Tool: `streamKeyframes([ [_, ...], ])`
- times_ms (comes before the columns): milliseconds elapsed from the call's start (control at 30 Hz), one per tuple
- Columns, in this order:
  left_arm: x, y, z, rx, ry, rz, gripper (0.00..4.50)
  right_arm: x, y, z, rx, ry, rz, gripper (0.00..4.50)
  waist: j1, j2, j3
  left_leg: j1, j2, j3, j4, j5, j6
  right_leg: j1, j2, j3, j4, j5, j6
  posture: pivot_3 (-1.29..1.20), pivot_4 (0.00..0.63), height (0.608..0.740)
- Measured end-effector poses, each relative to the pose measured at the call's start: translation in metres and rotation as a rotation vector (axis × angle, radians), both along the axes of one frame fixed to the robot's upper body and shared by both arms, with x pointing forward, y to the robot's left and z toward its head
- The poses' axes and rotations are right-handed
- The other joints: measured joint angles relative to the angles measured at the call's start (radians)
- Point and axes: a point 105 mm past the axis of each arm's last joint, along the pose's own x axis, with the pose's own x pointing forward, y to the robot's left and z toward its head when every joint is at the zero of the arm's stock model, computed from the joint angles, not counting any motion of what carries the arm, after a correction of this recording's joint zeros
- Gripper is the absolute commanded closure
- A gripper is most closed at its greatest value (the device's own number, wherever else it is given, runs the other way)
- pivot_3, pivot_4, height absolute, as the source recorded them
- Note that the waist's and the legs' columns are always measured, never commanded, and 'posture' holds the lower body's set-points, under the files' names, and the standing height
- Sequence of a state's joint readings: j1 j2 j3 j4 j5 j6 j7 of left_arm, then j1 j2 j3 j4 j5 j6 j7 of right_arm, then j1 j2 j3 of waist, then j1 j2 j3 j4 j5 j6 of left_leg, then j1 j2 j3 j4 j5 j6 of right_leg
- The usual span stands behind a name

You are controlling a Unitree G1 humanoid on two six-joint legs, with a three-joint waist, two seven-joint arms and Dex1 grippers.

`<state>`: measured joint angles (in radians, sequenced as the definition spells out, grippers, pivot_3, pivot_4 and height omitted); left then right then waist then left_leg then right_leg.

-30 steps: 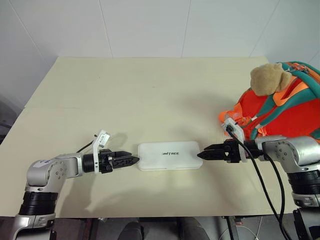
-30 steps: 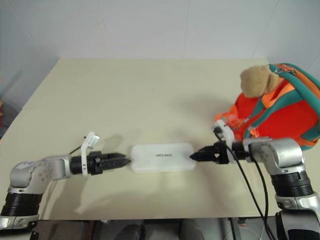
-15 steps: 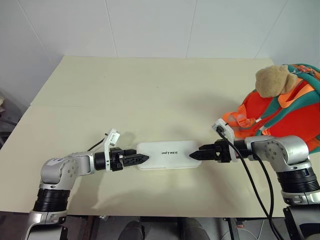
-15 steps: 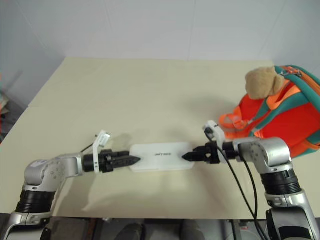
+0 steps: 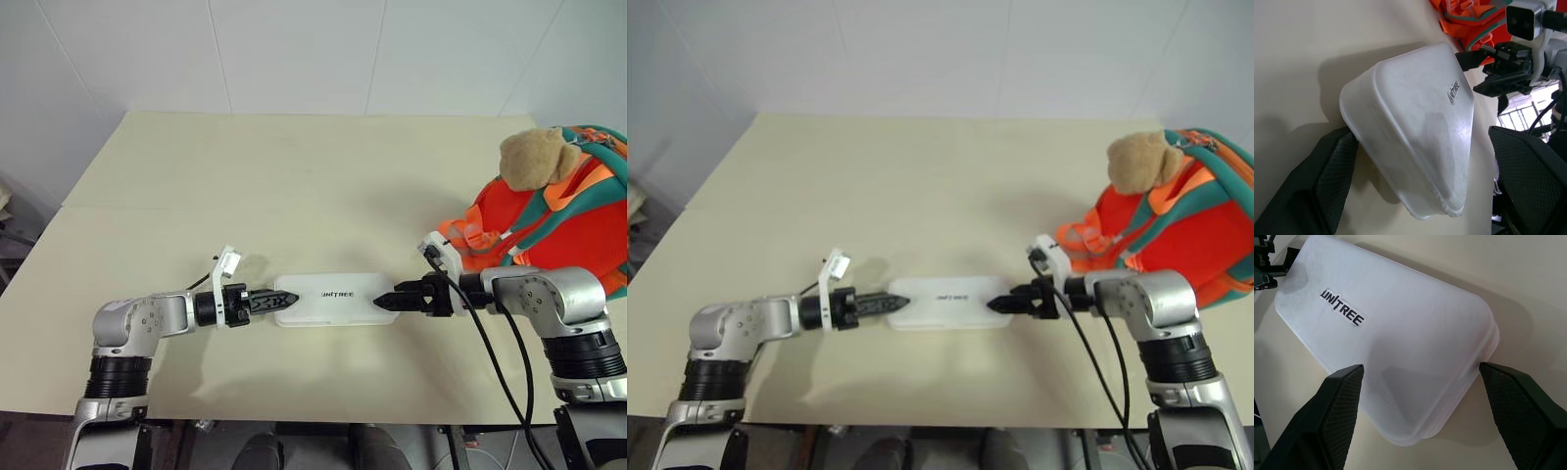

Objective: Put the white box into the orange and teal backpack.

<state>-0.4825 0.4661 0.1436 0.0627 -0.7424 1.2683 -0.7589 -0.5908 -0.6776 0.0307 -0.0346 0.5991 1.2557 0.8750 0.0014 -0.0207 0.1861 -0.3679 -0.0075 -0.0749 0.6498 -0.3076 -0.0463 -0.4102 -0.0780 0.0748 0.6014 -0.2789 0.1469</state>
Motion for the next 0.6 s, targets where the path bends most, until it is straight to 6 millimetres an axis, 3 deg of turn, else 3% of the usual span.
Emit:
streamKeyframes([
  [600,-0.002,-0.013,0.001,-0.066,0.1,-0.083,0.03,-0.001,-0.011,0.0,0.006,-0.024,-0.076,0.0,0.0,0.0,0.0,-0.001,0.0,0.0,-0.001,0.0,0.0,-0.001,-0.001,0.0,-0.003,0.0,0.0,0.0,0.15,0.74],
])
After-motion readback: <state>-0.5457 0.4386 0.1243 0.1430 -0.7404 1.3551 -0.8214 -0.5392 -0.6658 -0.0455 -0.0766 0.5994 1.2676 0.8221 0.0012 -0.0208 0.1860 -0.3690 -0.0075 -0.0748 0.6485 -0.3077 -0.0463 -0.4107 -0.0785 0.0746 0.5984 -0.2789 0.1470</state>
